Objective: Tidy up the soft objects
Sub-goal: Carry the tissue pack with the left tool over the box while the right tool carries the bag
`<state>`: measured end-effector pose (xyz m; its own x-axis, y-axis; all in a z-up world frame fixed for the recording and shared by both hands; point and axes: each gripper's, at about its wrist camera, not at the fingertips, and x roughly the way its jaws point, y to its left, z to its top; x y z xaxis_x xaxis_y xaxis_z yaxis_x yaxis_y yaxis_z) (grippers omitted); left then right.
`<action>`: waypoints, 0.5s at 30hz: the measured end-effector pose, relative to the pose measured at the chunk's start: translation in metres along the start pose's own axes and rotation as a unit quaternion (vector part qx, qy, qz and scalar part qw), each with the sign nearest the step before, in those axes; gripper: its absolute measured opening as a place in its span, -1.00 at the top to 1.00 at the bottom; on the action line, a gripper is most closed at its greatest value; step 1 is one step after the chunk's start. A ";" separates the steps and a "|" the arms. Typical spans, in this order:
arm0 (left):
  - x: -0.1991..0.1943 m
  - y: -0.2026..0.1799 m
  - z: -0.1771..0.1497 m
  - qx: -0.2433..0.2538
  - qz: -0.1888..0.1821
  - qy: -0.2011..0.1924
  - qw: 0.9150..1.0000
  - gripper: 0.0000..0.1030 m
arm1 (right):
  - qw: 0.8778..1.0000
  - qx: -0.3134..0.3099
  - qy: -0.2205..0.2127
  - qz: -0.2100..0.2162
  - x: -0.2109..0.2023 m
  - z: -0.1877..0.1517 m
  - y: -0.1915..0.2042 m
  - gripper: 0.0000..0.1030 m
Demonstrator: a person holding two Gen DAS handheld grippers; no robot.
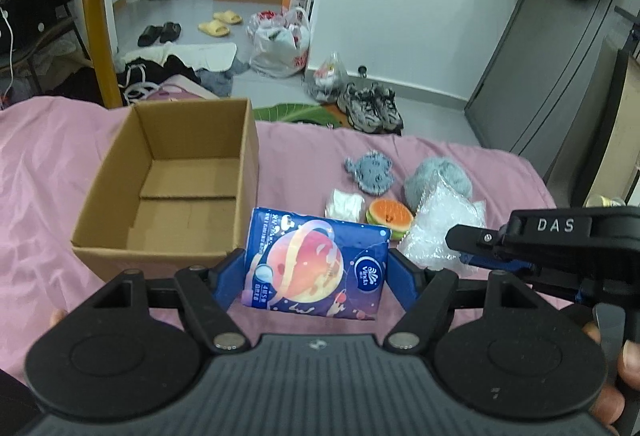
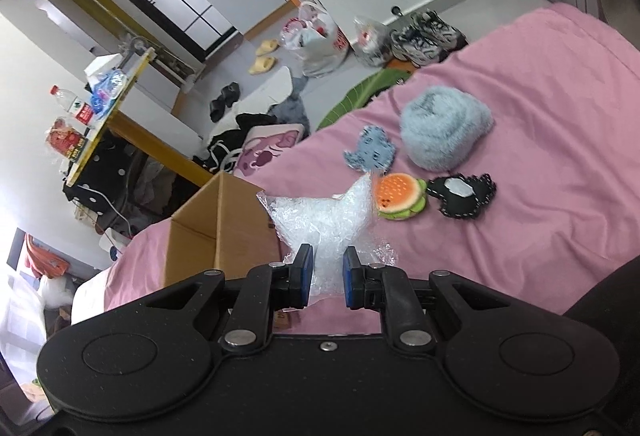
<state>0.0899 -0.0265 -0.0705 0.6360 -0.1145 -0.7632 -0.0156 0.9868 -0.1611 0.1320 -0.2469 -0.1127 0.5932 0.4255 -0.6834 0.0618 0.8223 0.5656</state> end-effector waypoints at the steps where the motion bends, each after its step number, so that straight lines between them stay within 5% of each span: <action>1: -0.002 0.001 0.001 -0.001 0.000 -0.003 1.000 -0.42 | 1.000 -0.003 -0.003 0.002 -0.001 0.000 0.002 0.70; 15: -0.012 0.026 0.025 -0.007 0.009 -0.038 0.999 -0.42 | 0.999 -0.035 -0.034 0.024 -0.006 0.001 0.036 0.70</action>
<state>0.1013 0.0037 -0.0503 0.6917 -0.0874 -0.7169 -0.0380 0.9869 -0.1569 0.1316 -0.2198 -0.0879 0.6479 0.4405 -0.6215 -0.0230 0.8268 0.5621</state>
